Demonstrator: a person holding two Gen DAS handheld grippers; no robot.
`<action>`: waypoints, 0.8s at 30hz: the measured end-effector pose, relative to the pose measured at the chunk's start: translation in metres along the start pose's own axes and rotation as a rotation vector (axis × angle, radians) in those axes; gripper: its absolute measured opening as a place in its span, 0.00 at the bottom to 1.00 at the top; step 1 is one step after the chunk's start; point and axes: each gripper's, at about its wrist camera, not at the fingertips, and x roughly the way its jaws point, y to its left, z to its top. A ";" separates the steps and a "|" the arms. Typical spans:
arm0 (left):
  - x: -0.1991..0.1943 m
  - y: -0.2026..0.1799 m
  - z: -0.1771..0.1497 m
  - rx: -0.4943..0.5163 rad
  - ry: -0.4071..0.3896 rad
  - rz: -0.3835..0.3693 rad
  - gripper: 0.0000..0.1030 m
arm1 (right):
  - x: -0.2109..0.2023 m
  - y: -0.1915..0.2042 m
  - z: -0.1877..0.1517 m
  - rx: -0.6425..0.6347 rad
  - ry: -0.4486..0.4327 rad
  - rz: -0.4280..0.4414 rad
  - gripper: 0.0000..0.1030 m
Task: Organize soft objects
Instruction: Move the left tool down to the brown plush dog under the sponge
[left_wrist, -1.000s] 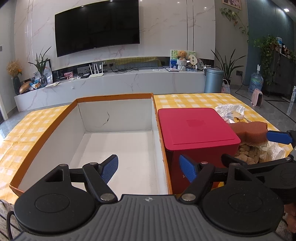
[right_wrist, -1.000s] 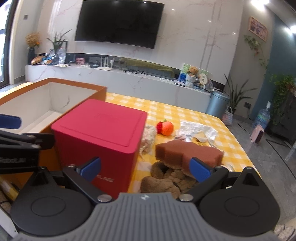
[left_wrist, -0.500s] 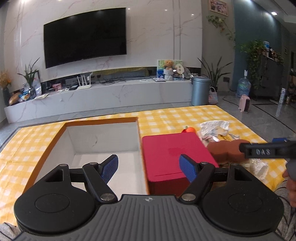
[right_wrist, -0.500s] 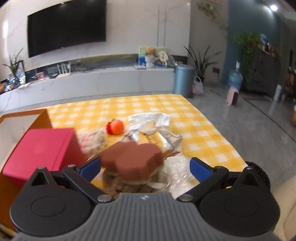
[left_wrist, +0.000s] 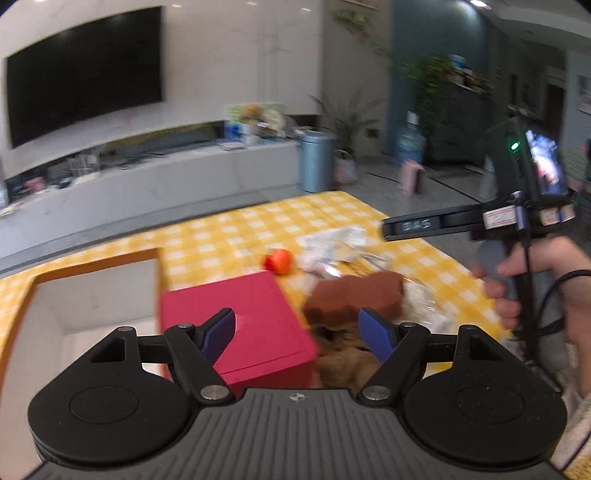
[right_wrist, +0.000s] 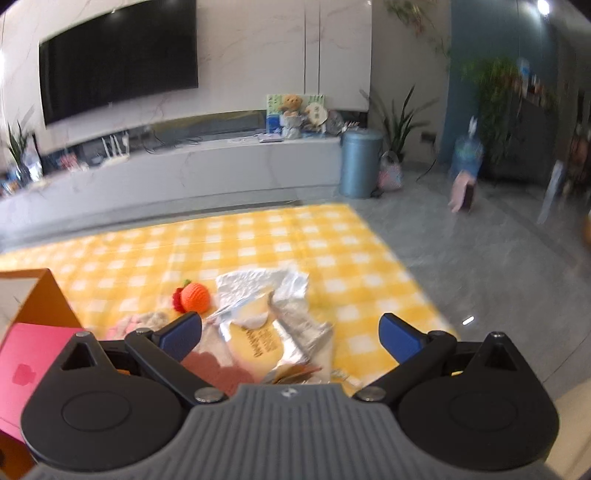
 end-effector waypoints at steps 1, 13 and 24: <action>0.002 -0.004 0.000 0.012 -0.001 -0.014 0.87 | 0.003 -0.005 -0.003 0.019 0.016 0.012 0.97; 0.069 -0.055 -0.002 0.215 0.221 -0.141 0.82 | 0.000 -0.036 -0.008 0.183 -0.027 0.022 0.97; 0.134 -0.084 -0.003 0.353 0.420 -0.056 0.82 | 0.000 -0.049 -0.009 0.252 -0.025 0.036 0.97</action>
